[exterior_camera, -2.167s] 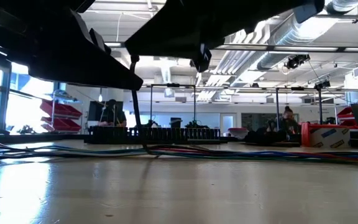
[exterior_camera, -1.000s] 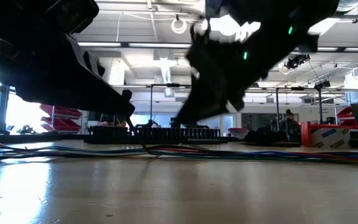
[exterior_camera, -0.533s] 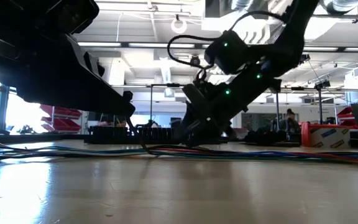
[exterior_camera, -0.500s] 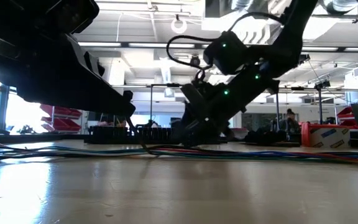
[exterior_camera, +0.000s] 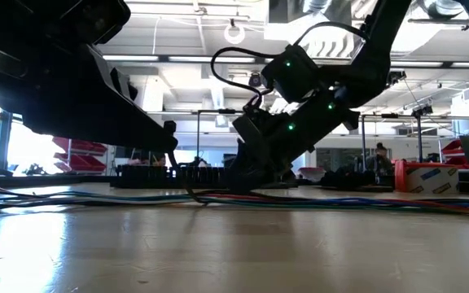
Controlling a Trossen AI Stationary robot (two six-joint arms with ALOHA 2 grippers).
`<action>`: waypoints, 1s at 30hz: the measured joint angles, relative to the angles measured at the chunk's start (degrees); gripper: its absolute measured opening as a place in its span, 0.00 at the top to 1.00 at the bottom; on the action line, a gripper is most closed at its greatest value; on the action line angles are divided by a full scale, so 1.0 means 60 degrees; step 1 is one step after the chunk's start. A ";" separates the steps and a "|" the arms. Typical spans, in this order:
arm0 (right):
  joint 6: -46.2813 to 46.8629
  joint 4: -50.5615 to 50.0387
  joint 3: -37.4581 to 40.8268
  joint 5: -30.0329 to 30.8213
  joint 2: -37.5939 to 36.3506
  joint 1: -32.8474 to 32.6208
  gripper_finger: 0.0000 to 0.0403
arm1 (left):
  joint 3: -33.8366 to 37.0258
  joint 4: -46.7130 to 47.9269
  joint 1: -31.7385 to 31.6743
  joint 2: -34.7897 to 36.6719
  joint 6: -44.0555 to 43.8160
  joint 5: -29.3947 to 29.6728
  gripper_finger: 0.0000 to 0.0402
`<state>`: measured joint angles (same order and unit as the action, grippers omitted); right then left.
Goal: Ziptie cables
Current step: Wrap the top black zip tie around the colored cable bundle
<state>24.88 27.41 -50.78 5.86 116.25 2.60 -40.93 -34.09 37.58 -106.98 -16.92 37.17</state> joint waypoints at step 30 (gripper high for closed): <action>-0.4548 0.1247 0.0028 0.3922 0.0031 -0.2589 1.00 | 0.0000 -0.0140 0.0000 0.0000 -0.0078 0.0323 1.00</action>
<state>-2.41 34.89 -50.62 29.39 116.43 -12.93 -40.93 -34.93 37.58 -106.98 -17.39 39.10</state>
